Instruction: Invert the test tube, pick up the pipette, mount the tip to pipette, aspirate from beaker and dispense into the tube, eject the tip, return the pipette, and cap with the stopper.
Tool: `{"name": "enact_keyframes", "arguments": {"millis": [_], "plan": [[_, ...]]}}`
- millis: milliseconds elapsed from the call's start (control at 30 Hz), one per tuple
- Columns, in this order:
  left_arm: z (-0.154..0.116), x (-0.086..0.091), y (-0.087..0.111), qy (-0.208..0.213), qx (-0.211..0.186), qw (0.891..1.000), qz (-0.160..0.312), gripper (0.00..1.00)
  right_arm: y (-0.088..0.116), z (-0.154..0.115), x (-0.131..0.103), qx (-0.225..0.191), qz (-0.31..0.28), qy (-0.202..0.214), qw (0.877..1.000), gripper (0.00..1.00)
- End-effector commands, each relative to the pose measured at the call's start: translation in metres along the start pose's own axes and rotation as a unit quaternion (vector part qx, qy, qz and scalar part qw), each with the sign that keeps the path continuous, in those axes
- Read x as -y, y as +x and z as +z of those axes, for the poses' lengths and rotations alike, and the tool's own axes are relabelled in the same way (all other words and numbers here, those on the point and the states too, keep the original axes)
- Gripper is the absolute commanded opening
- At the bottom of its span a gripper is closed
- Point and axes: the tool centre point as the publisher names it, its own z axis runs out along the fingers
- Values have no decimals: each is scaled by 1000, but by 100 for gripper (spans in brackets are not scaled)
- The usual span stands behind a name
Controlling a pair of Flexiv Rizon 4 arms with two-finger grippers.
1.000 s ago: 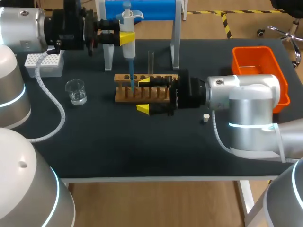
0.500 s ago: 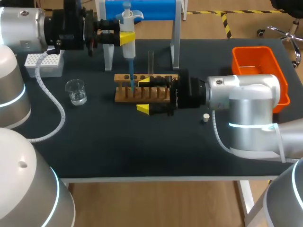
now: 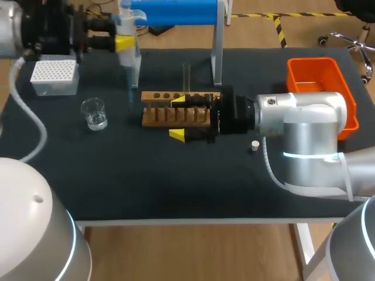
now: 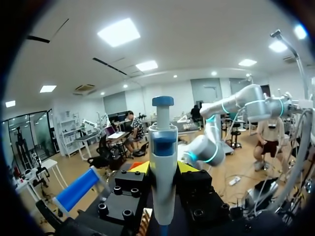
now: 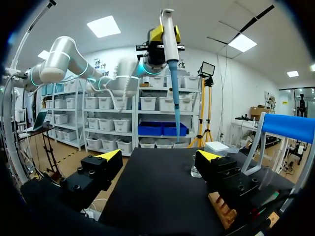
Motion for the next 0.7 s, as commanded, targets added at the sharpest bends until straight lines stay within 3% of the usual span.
{"name": "enact_keyframes", "arguments": {"millis": [33, 267, 700], "plan": [[-38, -3, -14, -7, -10, 1000, 2, 0, 1, -2, 0, 0, 0, 0, 1000, 100], [-66, -21, -48, -9, -6, 1000, 9, 0, 1, -2, 0, 0, 0, 0, 1000, 100], [-88, -61, -104, 7, -5, 1000, 2, 0, 1, -2, 0, 0, 0, 0, 1000, 100]]}}
